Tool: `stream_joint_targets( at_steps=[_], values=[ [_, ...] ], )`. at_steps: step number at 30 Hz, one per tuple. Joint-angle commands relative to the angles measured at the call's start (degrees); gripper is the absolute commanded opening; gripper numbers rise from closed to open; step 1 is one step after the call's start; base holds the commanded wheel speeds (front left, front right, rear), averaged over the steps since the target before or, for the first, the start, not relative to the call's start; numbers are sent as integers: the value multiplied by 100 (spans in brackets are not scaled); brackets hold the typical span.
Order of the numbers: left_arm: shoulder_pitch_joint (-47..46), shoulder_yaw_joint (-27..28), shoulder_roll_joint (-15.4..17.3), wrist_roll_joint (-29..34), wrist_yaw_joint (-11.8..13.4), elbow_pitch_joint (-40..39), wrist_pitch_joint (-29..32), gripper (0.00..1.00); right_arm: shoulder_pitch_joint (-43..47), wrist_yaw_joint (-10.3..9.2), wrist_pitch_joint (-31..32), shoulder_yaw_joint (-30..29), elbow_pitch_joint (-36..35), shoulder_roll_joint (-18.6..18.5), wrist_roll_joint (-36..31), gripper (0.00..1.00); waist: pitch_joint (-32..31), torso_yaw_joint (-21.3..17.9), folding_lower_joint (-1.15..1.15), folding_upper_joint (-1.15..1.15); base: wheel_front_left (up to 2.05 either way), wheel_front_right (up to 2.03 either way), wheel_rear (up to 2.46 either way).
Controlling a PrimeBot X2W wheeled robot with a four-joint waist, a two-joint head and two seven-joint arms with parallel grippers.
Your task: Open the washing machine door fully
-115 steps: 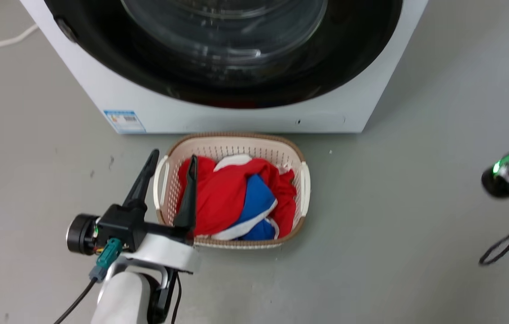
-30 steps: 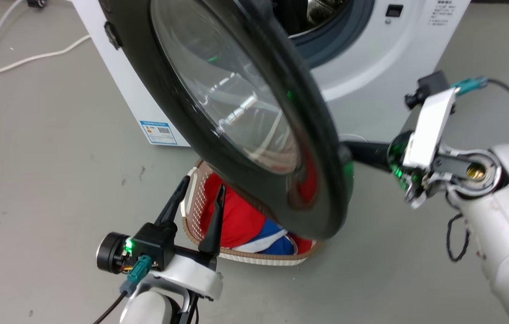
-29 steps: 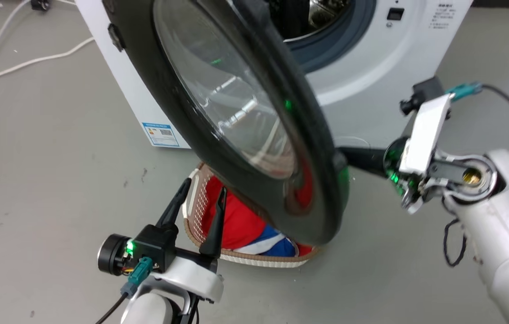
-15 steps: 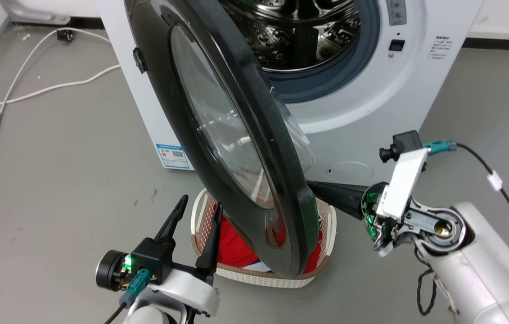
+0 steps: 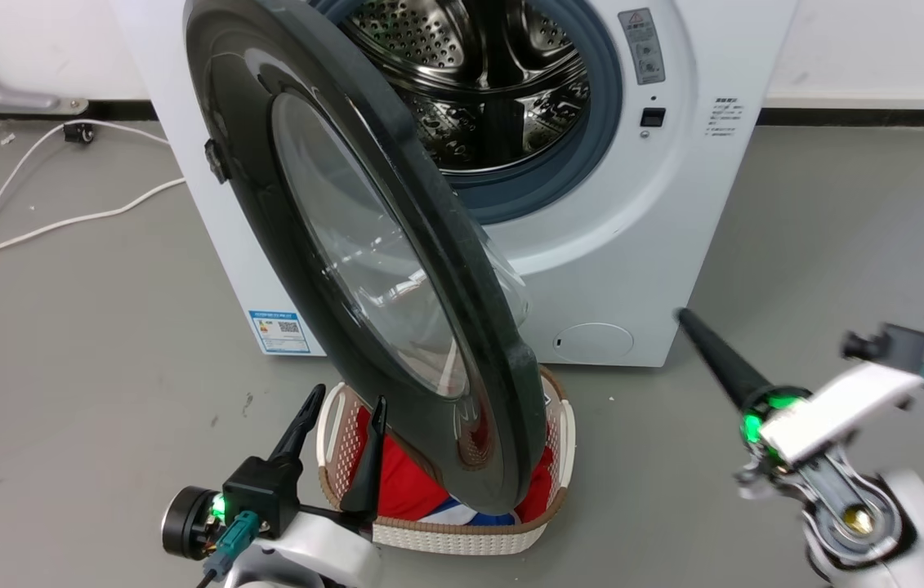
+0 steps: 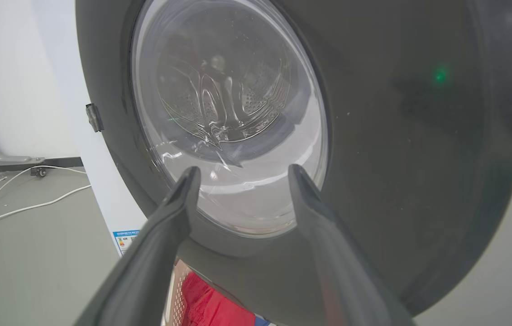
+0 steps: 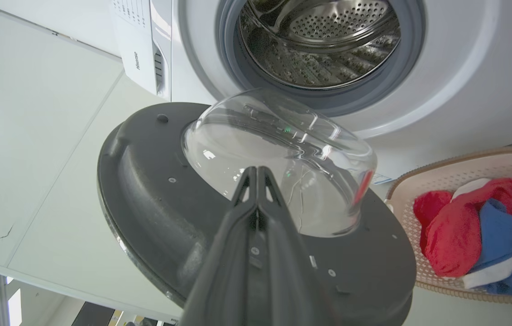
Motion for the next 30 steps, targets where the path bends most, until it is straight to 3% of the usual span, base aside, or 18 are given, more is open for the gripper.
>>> stream_joint_targets(
  at_steps=[1,5,11,13,14,15,23,30],
  values=[
    [56,31,27,-26,24,7,-13,100,190,15,-226,-93,-109,-136,-216,0,-43,-64,1,0,0,0,0],
    [84,89,33,-37,28,9,-13,100,718,15,-951,-383,-386,-310,-863,0,-81,-161,1,0,0,0,0],
    [96,163,39,-63,51,48,-13,100,1397,15,-1799,-832,-532,-462,-2388,0,-133,-223,1,0,0,0,0],
    [112,187,43,-63,64,52,-13,100,1581,15,-1922,-953,-579,-350,-2875,48,-145,-240,1,0,0,0,0],
    [124,190,44,-60,70,55,-13,100,1655,15,-1982,-1033,-613,-321,-3156,86,-151,-244,1,0,0,0,0],
    [133,197,46,-54,71,60,-13,100,1728,14,-2031,-1117,-621,-339,-3506,100,-160,-246,1,0,0,0,0],
    [189,272,73,8,155,78,-13,100,2163,8,-2183,-1752,-1278,230,-6187,100,-205,-249,1,0,0,0,0],
    [251,317,112,51,216,73,-13,100,2523,8,-1924,-2030,-1806,684,-7370,100,-246,-225,1,0,0,0,0]
  ],
)
